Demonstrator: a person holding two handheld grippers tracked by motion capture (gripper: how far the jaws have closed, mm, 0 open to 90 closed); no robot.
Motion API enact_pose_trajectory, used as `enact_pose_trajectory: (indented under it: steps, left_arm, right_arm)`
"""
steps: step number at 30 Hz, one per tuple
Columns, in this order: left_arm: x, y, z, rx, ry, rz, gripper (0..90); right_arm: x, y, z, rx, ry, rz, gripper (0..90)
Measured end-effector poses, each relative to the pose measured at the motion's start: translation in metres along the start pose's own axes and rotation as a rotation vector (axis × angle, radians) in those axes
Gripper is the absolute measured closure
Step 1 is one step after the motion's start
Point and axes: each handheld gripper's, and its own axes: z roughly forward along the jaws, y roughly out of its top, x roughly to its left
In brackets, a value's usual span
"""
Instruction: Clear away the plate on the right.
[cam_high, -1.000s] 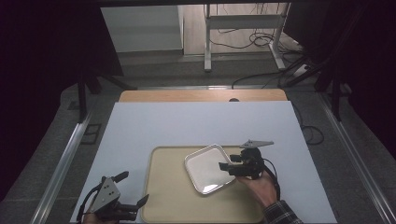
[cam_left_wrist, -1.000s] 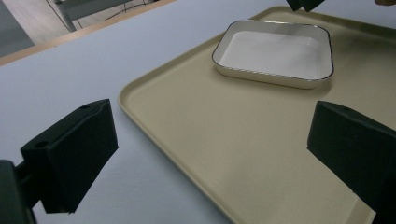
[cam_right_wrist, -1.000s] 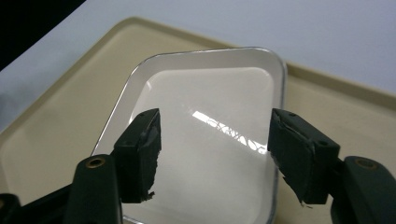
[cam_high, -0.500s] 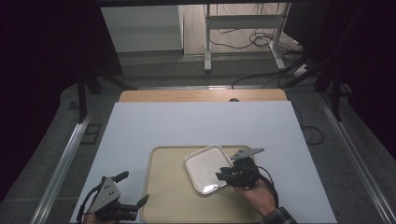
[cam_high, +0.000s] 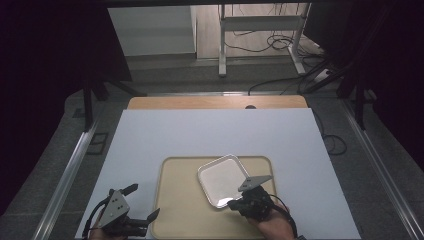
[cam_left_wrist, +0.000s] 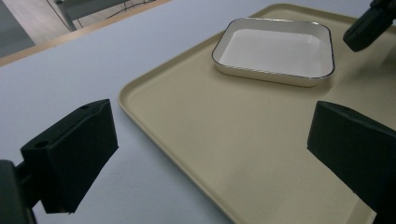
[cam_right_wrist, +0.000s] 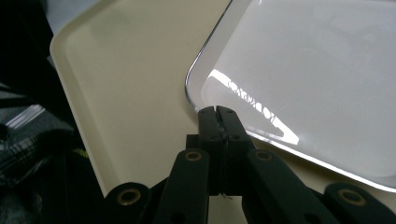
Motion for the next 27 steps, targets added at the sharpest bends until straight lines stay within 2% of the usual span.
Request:
enact_pose_trajectory:
  steps: [1, 3, 4, 11, 20, 27]
  left_arm:
    - [0.000, 0.000, 0.000, 0.000, 0.001, 0.000, 1.3]
    - [0.000, 0.000, 0.000, 0.000, 0.001, 0.000, 1.2]
    - [0.000, 0.000, 0.000, 0.000, 0.001, 0.001, 1.2]
    - [-0.001, 0.000, 0.000, 0.004, 0.001, 0.006, 1.2]
    - [-0.001, 0.000, 0.001, 0.006, 0.002, 0.012, 1.2]
    - [-0.001, 0.000, 0.001, 0.008, 0.002, 0.015, 1.2]
  right_arm:
    - [0.000, -0.003, 0.005, 0.028, -0.002, -0.011, 89.4]
    - [0.000, -0.003, 0.007, 0.036, -0.002, -0.010, 89.4]
    - [-0.001, -0.004, 0.012, 0.057, -0.007, -0.022, 89.4]
    - [-0.005, -0.004, 0.023, 0.083, -0.026, -0.024, 89.2]
    - [-0.007, 0.007, 0.035, 0.072, -0.023, -0.046, 89.1]
    - [-0.008, 0.012, 0.040, 0.062, -0.012, -0.040, 89.2]
